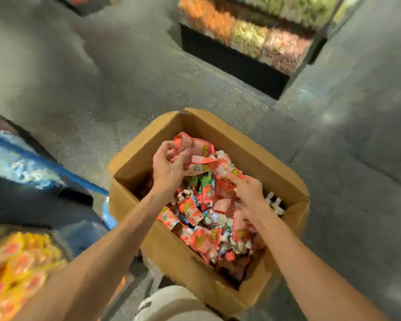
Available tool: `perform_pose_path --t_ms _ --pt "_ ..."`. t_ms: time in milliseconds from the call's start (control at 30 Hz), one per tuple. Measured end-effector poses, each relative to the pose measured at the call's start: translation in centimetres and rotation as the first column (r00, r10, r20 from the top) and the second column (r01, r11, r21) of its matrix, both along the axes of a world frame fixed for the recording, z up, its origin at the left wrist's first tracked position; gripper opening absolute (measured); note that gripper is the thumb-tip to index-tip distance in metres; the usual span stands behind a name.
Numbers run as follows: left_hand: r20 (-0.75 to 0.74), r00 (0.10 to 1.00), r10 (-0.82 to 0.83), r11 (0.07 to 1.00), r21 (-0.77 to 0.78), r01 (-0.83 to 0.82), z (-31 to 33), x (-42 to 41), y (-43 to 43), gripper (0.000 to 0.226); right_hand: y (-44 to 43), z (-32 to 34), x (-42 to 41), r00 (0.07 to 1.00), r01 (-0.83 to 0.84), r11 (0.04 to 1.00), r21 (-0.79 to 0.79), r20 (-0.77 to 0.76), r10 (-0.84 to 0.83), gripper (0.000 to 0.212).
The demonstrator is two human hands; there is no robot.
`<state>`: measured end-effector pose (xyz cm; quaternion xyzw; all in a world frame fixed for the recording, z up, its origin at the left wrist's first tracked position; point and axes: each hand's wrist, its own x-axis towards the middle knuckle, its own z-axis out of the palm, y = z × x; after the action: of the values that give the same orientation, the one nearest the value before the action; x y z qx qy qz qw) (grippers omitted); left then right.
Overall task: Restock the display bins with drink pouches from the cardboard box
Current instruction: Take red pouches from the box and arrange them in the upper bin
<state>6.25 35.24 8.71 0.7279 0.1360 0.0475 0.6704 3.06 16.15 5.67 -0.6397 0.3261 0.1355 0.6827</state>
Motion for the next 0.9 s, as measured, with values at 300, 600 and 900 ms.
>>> perform_pose_path --t_ms 300,600,900 --pt "0.276 0.868 0.414 0.905 -0.025 -0.424 14.4 -14.8 7.5 0.013 11.8 14.6 -5.5 0.937 -0.336 0.918 0.211 0.172 0.303 0.016" --pt "0.44 0.502 0.745 0.614 -0.157 -0.773 22.0 -31.2 19.7 0.013 29.9 23.6 -18.1 0.744 -0.667 0.64 0.381 0.294 0.6 0.017" --pt "0.46 0.143 0.876 0.262 -0.205 -0.943 26.3 -46.1 32.4 0.014 47.6 28.5 -34.9 0.684 -0.726 0.58 0.369 0.468 0.559 0.023"
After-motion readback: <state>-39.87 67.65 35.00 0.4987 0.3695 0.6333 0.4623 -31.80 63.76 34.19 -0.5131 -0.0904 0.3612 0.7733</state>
